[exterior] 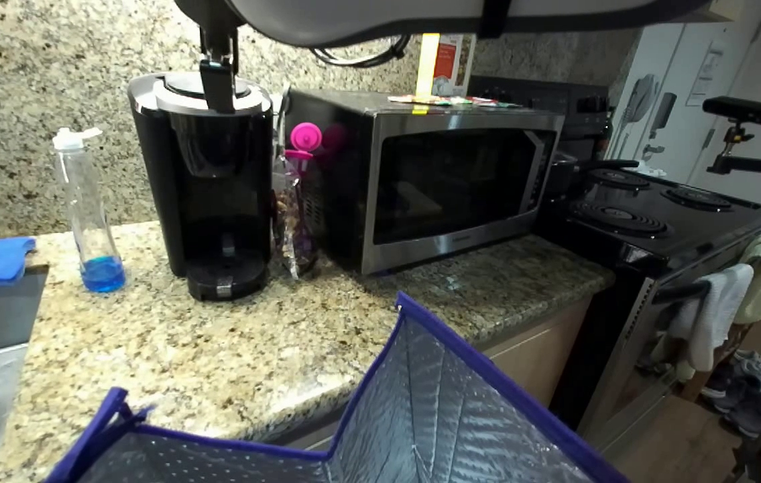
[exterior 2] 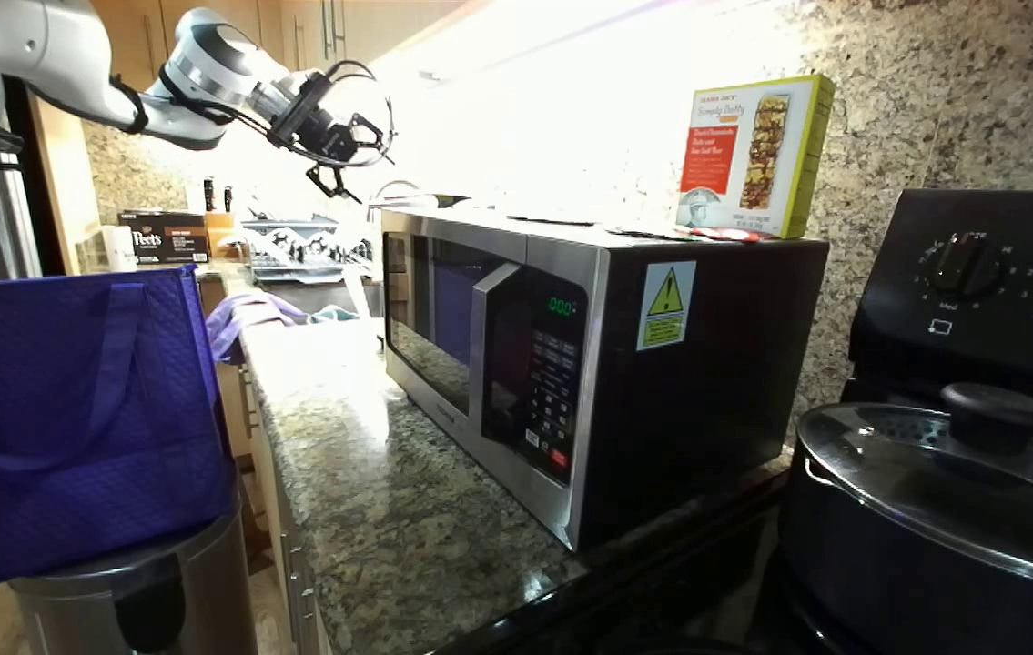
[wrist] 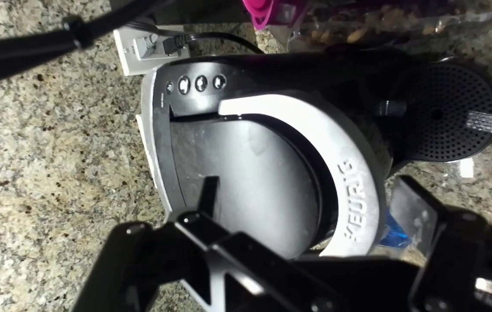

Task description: Close the microwave door, remove the pink object from the top of the microwave, open the coffee maker

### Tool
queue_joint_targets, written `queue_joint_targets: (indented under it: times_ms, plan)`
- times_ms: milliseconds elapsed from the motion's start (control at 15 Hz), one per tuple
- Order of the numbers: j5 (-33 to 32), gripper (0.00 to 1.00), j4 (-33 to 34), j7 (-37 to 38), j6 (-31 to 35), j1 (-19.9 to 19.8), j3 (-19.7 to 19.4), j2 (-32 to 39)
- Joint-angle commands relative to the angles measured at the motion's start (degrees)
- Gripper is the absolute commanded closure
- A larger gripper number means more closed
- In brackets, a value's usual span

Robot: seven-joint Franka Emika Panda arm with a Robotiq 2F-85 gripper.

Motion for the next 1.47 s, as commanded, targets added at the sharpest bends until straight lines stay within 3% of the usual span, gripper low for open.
queue_joint_targets:
  times_ms: [0, 600, 1400]
  plan:
    - [3.07, 0.00, 0.96, 0.12, 0.11, -1.15, 1.85, 0.86]
    - [-5.24, 0.00, 2.32, 0.51, 7.30, -0.06, -5.13, 5.65]
    - [-8.10, 0.00, 1.07, 7.52, 3.09, 5.44, -12.22, 3.40]
